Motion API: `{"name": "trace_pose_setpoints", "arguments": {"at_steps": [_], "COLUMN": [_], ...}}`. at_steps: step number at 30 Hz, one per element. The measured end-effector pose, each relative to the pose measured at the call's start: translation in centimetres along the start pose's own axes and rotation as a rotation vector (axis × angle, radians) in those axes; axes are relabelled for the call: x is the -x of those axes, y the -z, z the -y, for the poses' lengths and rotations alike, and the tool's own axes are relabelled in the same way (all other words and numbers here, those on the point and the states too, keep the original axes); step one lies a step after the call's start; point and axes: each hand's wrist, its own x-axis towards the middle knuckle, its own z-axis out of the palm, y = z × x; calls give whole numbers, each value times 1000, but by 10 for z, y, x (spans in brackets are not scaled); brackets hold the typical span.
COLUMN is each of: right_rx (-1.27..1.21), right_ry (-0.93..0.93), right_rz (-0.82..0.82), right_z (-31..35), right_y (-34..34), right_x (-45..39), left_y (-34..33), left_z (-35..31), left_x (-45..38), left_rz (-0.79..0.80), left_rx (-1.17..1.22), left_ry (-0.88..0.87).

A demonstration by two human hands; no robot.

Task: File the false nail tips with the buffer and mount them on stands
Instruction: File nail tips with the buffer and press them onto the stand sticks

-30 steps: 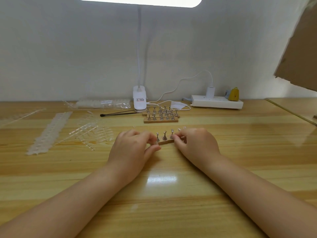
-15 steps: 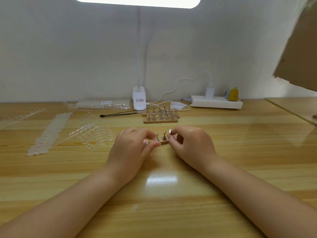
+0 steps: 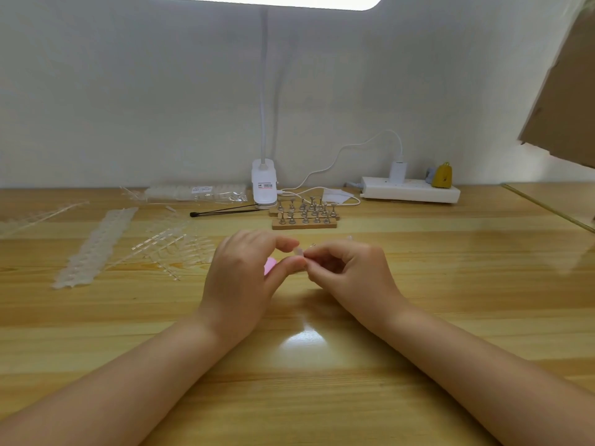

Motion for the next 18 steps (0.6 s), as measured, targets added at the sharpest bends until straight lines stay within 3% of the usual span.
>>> {"name": "trace_pose_setpoints", "arguments": {"at_steps": [10, 18], "right_rx": [19, 68], "right_ry": [61, 173], "right_rz": [-2, -5], "right_z": [-1, -2], "right_y": [0, 3], "right_x": [0, 2], "left_y": [-1, -1], "left_z": [1, -2], "left_x": [0, 0], "left_rz": [-12, -9], "left_rx": [5, 220], "left_ry": [-12, 59]}}
